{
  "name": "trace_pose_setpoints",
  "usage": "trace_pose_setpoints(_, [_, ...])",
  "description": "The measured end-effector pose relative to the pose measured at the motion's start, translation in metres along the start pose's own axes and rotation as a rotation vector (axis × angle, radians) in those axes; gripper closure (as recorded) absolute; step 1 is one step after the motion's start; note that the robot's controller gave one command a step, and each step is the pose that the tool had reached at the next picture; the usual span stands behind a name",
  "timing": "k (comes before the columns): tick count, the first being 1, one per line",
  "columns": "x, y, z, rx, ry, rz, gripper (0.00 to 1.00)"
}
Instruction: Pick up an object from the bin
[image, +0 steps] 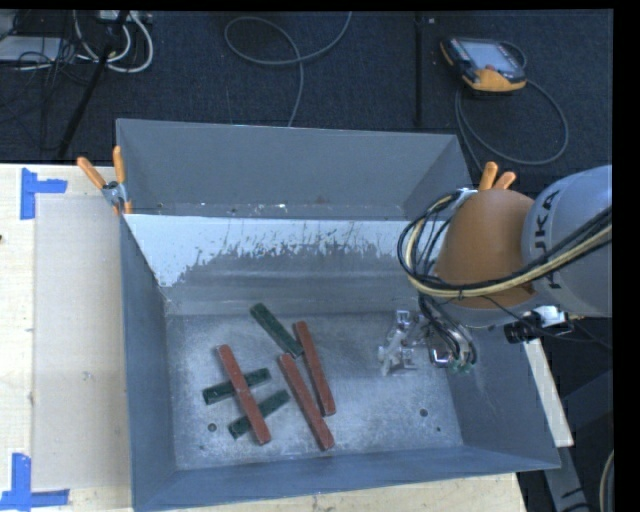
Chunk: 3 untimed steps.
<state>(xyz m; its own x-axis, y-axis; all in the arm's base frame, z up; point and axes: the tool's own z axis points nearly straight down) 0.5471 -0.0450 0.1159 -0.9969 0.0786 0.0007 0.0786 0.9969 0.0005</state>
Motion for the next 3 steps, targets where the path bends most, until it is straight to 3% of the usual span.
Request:
trace_pose_setpoints(1, [0.001, 0.006, 0.008, -0.001, 0.003, 0.026, 1.00])
trace_pose_setpoints(2, [-0.002, 0.032, 0.042, 0.000, -0.007, 0.099, 0.00])
trace_pose_setpoints(3, [-0.002, 0.032, 0.042, 0.000, -0.008, 0.098, 0.00])
